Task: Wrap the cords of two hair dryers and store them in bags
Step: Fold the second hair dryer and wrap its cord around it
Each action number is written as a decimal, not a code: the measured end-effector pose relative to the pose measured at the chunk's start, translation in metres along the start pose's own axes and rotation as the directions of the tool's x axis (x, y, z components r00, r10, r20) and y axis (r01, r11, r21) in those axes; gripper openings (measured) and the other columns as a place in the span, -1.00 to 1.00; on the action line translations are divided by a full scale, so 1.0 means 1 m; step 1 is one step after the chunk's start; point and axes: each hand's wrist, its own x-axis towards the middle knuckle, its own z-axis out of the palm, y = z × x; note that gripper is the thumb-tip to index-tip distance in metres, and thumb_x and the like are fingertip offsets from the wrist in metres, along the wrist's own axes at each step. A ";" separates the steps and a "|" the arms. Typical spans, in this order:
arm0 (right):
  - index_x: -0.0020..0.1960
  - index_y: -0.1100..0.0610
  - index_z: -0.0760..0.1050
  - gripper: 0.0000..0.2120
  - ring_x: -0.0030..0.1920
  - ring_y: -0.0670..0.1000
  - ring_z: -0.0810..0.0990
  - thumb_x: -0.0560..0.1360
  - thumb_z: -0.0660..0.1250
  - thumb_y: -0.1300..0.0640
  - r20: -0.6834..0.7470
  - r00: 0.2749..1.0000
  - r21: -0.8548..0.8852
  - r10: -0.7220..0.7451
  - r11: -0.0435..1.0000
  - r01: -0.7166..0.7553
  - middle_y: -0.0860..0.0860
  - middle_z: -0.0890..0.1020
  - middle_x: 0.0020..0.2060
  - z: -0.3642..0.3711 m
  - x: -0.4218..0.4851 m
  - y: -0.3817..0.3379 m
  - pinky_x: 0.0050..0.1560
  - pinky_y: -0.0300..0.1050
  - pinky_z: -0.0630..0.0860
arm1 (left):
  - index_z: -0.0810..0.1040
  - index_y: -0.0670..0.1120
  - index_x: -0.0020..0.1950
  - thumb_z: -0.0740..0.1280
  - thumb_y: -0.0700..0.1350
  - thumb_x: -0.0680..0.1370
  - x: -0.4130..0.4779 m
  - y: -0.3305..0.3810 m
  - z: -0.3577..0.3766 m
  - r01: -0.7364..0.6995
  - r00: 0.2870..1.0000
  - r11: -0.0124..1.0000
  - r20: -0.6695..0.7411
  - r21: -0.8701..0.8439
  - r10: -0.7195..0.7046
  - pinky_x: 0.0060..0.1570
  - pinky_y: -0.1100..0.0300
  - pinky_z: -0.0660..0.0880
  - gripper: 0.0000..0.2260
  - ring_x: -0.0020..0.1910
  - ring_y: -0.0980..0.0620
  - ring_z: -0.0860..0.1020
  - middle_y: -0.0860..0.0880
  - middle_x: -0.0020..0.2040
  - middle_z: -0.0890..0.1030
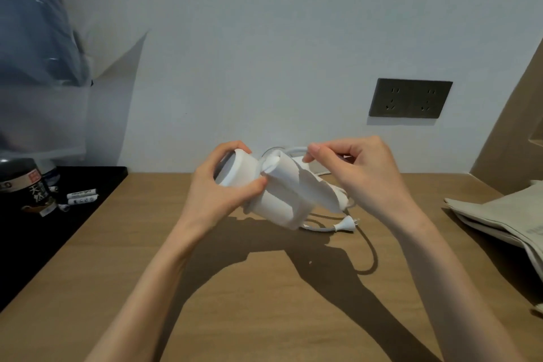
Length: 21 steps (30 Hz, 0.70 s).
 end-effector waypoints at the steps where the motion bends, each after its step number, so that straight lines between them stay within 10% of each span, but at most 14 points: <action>1: -0.25 -0.02 0.68 -0.76 -0.35 0.09 0.45 0.53 0.32 -0.01 -0.033 0.999 0.007 -0.011 1.000 0.011 0.14 0.64 -0.33 0.003 -0.001 -0.001 -0.39 -0.12 0.31 | 0.52 0.07 0.01 0.49 -0.02 0.25 0.000 -0.001 -0.001 0.004 0.999 1.000 -0.046 -0.001 -0.004 -0.41 0.24 0.55 -0.64 -0.16 0.29 0.51 0.24 -0.09 0.53; 6: -0.16 0.00 0.68 -0.74 -0.41 -0.17 0.43 0.58 0.26 0.02 -0.028 0.999 0.068 -0.020 0.997 0.022 -0.29 0.51 -0.51 0.016 -0.009 -0.011 -0.45 -0.35 0.24 | 0.50 0.09 0.04 0.54 -0.11 0.36 0.004 -0.005 -0.003 0.009 0.977 1.000 -0.215 -0.029 -0.015 -0.37 0.16 0.60 -0.66 -0.07 0.18 0.51 0.21 -0.06 0.51; 21: -0.04 -0.06 0.63 -0.72 -0.38 -0.15 0.41 0.62 0.15 -0.06 0.320 0.948 0.023 -0.012 1.000 0.005 -0.19 0.48 -0.45 0.083 -0.024 0.005 -0.36 -0.30 0.26 | 0.53 0.00 0.03 0.45 -0.08 0.42 0.011 -0.011 -0.005 0.284 0.852 0.826 -0.268 -0.486 -0.451 -0.22 -0.12 0.63 -0.78 -0.09 -0.14 0.58 -0.13 -0.04 0.54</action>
